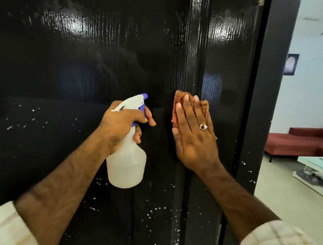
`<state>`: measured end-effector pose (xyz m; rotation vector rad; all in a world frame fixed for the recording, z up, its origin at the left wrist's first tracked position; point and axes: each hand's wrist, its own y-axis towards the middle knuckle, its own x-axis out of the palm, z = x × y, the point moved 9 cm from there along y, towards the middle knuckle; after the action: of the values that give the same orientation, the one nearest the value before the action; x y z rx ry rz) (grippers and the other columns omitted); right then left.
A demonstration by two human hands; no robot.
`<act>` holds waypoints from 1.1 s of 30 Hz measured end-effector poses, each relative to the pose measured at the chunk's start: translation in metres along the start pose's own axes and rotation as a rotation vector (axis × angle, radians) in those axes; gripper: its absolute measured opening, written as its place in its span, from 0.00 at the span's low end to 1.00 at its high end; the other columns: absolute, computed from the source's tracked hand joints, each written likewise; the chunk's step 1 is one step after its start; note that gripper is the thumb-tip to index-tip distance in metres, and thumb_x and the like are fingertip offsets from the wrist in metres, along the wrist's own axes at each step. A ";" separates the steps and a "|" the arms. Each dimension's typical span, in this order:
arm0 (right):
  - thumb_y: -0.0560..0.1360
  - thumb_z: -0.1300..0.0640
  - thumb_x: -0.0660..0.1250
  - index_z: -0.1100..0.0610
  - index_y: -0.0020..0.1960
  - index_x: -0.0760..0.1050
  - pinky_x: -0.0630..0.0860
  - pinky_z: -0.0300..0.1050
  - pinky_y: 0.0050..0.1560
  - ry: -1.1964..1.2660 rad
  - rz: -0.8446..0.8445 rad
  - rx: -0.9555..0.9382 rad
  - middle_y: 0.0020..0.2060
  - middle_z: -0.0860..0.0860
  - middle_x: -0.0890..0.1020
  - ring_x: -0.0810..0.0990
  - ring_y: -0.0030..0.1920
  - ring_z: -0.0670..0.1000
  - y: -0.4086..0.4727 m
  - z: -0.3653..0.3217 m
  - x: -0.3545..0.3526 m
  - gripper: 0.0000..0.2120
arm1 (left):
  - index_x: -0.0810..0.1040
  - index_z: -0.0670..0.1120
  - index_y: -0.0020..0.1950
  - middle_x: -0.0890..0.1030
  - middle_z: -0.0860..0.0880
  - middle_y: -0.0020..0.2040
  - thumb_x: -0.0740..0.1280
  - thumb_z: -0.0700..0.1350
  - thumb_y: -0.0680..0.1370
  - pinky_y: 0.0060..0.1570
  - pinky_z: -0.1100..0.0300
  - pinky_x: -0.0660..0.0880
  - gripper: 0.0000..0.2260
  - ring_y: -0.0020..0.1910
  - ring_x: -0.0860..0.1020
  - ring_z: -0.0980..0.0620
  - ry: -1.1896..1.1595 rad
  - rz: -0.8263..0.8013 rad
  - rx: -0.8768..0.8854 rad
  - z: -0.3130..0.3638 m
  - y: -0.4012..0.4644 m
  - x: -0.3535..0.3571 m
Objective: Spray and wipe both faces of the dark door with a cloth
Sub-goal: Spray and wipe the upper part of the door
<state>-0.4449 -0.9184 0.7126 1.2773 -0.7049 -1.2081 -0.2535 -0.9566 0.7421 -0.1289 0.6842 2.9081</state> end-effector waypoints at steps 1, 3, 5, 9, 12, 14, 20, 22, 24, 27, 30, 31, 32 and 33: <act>0.87 0.53 0.62 0.63 0.85 0.58 0.52 0.67 0.85 0.018 0.013 0.073 0.86 0.61 0.56 0.51 0.86 0.64 0.006 -0.003 0.003 0.31 | 0.83 0.38 0.48 0.88 0.39 0.47 0.66 0.33 0.80 0.30 0.54 0.77 0.06 0.22 0.73 0.48 -0.002 0.005 -0.001 -0.001 0.000 0.000; 0.87 0.53 0.62 0.63 0.85 0.58 0.52 0.68 0.84 0.068 -0.018 0.069 0.86 0.61 0.56 0.50 0.86 0.65 0.005 -0.012 0.010 0.30 | 0.83 0.38 0.49 0.88 0.39 0.47 0.66 0.34 0.80 0.30 0.54 0.78 0.06 0.22 0.73 0.49 0.002 0.008 -0.006 -0.001 -0.001 0.000; 0.87 0.54 0.63 0.64 0.84 0.62 0.55 0.70 0.83 0.084 -0.086 -0.110 0.85 0.62 0.59 0.53 0.86 0.67 -0.014 -0.021 0.011 0.29 | 0.83 0.39 0.48 0.88 0.39 0.47 0.66 0.34 0.80 0.29 0.54 0.78 0.06 0.22 0.73 0.49 0.008 0.006 0.000 0.000 -0.002 -0.002; 0.84 0.55 0.68 0.64 0.81 0.67 0.62 0.70 0.81 -0.014 -0.130 -0.308 0.83 0.62 0.65 0.60 0.84 0.66 -0.057 0.006 -0.005 0.29 | 0.83 0.38 0.48 0.88 0.39 0.48 0.66 0.33 0.80 0.30 0.54 0.78 0.06 0.22 0.73 0.49 0.009 -0.006 0.001 0.001 -0.005 -0.005; 0.86 0.53 0.63 0.66 0.83 0.63 0.59 0.75 0.80 -0.036 -0.014 -0.024 0.83 0.65 0.61 0.57 0.84 0.69 -0.038 0.053 -0.021 0.30 | 0.82 0.35 0.51 0.87 0.38 0.50 0.65 0.33 0.80 0.30 0.55 0.79 0.06 0.22 0.73 0.49 0.027 -0.027 -0.008 -0.006 -0.009 -0.007; 0.88 0.52 0.59 0.66 0.84 0.59 0.54 0.74 0.81 -0.034 0.087 0.235 0.85 0.65 0.57 0.52 0.85 0.69 -0.014 0.070 -0.026 0.30 | 0.82 0.35 0.51 0.87 0.38 0.50 0.65 0.33 0.80 0.30 0.55 0.79 0.06 0.21 0.73 0.50 0.037 -0.037 -0.005 -0.010 -0.011 -0.003; 0.88 0.52 0.61 0.62 0.85 0.59 0.51 0.69 0.84 0.083 -0.015 0.082 0.85 0.62 0.56 0.50 0.86 0.66 -0.016 -0.007 0.011 0.30 | 0.81 0.36 0.50 0.86 0.37 0.49 0.65 0.32 0.80 0.28 0.56 0.76 0.04 0.22 0.72 0.49 -0.057 -0.042 0.012 -0.021 -0.022 0.017; 0.87 0.53 0.63 0.62 0.84 0.62 0.55 0.68 0.84 0.075 -0.096 -0.063 0.85 0.61 0.59 0.53 0.86 0.65 -0.053 -0.011 0.014 0.29 | 0.80 0.35 0.50 0.86 0.36 0.50 0.65 0.32 0.79 0.29 0.55 0.75 0.04 0.21 0.71 0.48 -0.093 -0.036 0.015 -0.024 -0.027 0.017; 0.85 0.53 0.67 0.63 0.83 0.65 0.60 0.70 0.81 0.017 -0.115 -0.171 0.83 0.61 0.63 0.58 0.85 0.65 -0.076 0.000 0.008 0.29 | 0.79 0.33 0.51 0.86 0.35 0.50 0.65 0.31 0.79 0.30 0.55 0.75 0.04 0.21 0.71 0.48 -0.093 -0.029 0.007 -0.028 -0.032 0.010; 0.83 0.55 0.68 0.66 0.82 0.65 0.61 0.74 0.79 -0.017 -0.033 -0.077 0.82 0.65 0.64 0.60 0.83 0.69 -0.065 0.040 -0.010 0.31 | 0.78 0.32 0.53 0.86 0.35 0.50 0.66 0.32 0.79 0.30 0.53 0.76 0.05 0.21 0.71 0.48 -0.068 0.010 -0.026 -0.032 -0.034 -0.006; 0.87 0.54 0.60 0.68 0.83 0.59 0.55 0.74 0.81 -0.026 0.126 0.235 0.83 0.68 0.58 0.54 0.84 0.71 -0.020 0.071 -0.024 0.30 | 0.80 0.33 0.51 0.87 0.36 0.49 0.66 0.32 0.79 0.29 0.54 0.76 0.04 0.21 0.71 0.48 -0.046 0.026 -0.071 -0.039 -0.038 -0.015; 0.88 0.53 0.59 0.68 0.84 0.58 0.53 0.73 0.82 -0.029 0.186 0.334 0.84 0.68 0.58 0.53 0.84 0.71 -0.006 0.078 -0.026 0.30 | 0.80 0.34 0.52 0.87 0.36 0.48 0.67 0.33 0.79 0.29 0.54 0.76 0.04 0.21 0.71 0.47 -0.039 0.031 -0.096 -0.046 -0.041 -0.015; 0.89 0.52 0.58 0.68 0.84 0.57 0.51 0.72 0.82 -0.032 0.227 0.405 0.84 0.68 0.57 0.53 0.85 0.70 0.005 0.081 -0.026 0.30 | 0.80 0.35 0.53 0.86 0.36 0.47 0.68 0.34 0.79 0.29 0.54 0.76 0.04 0.21 0.71 0.47 -0.034 0.042 -0.131 -0.054 -0.045 -0.015; 0.89 0.51 0.57 0.67 0.84 0.57 0.50 0.71 0.83 -0.037 0.238 0.432 0.84 0.67 0.57 0.52 0.85 0.70 0.014 0.080 -0.024 0.30 | 0.80 0.36 0.55 0.86 0.35 0.47 0.70 0.35 0.79 0.29 0.53 0.76 0.06 0.22 0.72 0.47 -0.030 0.054 -0.169 -0.064 -0.051 -0.015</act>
<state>-0.5211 -0.9239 0.7481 1.4738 -1.1551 -0.9134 -0.2272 -0.9424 0.6644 -0.0873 0.4439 3.0104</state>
